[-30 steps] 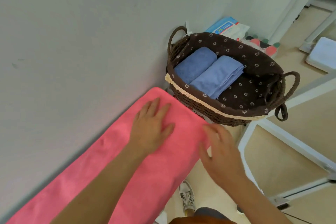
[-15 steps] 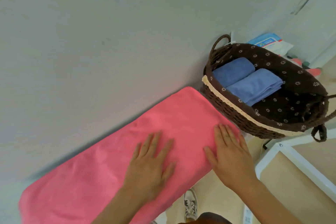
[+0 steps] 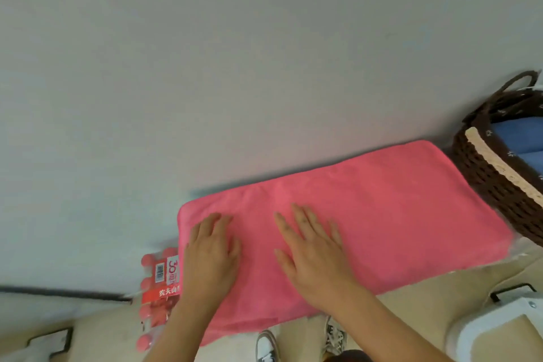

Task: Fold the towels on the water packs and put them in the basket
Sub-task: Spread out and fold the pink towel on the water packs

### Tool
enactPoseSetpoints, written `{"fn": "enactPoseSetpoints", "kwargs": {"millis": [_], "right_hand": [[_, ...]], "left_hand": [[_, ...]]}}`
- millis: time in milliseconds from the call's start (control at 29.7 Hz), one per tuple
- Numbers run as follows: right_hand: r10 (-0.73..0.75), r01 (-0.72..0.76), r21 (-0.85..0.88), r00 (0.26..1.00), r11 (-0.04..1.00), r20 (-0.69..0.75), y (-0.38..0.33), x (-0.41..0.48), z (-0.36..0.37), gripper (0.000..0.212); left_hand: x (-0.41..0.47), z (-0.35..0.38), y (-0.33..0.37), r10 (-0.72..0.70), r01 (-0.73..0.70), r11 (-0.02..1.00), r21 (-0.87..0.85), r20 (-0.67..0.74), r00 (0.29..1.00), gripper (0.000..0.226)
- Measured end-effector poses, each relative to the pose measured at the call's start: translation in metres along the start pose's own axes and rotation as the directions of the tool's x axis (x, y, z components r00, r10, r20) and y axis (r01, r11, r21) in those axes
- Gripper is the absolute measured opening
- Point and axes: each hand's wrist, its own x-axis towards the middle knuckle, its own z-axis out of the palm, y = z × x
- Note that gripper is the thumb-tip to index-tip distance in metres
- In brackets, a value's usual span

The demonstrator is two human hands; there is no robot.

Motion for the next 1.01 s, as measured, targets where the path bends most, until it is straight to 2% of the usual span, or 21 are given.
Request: {"fn": "enactPoseSetpoints", "kwargs": {"millis": [67,135,236,303,438,538,673,808,841,909,1010], "right_hand": [[-0.052,0.052,-0.01,0.999,0.999,0.015,-0.032,0.001,0.007,0.056],[-0.089,0.09,-0.019,0.995,0.996,0.049,-0.06,0.0,0.015,0.056],[-0.106,0.108,-0.019,0.99,0.994,0.09,-0.095,-0.002,0.028,0.055],[-0.094,0.095,-0.007,0.988,0.995,0.123,-0.106,-0.005,0.033,0.053],[-0.101,0.106,-0.03,0.985,0.994,0.141,-0.124,-0.012,0.044,0.052],[-0.06,0.064,-0.039,0.993,0.997,0.098,-0.135,-0.013,0.048,0.054],[0.037,-0.036,-0.038,0.999,0.999,0.019,-0.16,-0.006,0.046,0.062],[0.009,-0.009,-0.042,1.0,0.999,-0.022,-0.174,0.001,0.052,0.06],[0.003,-0.005,-0.045,0.999,0.999,-0.043,-0.175,0.001,0.054,0.058],[-0.004,0.001,-0.034,0.997,0.999,-0.073,-0.174,-0.001,0.055,0.051],[-0.002,0.002,-0.018,1.0,1.0,-0.009,-0.174,-0.001,0.049,0.047]], "left_hand": [[-0.001,-0.011,-0.033,-0.129,0.116,0.986,-0.117,-0.107,0.986,0.044],[0.002,-0.022,-0.053,-0.301,0.257,0.923,-0.287,-0.123,0.946,0.031],[0.012,-0.033,-0.074,-0.512,0.449,0.729,-0.517,0.024,0.859,0.018],[0.02,-0.036,-0.076,-0.55,0.484,0.619,-0.619,0.098,0.829,0.006],[0.033,-0.043,-0.081,-0.503,0.445,0.614,-0.651,0.111,0.857,0.007],[0.042,-0.042,-0.081,-0.488,0.431,0.583,-0.688,0.127,0.863,0.005],[0.046,-0.044,-0.083,-0.418,0.395,0.555,-0.732,0.165,0.893,0.027],[0.047,-0.049,-0.089,-0.354,0.366,0.534,-0.762,0.192,0.915,0.032],[0.047,-0.051,-0.092,-0.333,0.36,0.549,-0.755,0.197,0.922,0.034],[0.047,-0.053,-0.099,-0.268,0.307,0.645,-0.7,0.169,0.949,0.038],[0.047,-0.055,-0.11,-0.173,0.187,0.803,-0.566,0.08,0.982,0.037]]}}
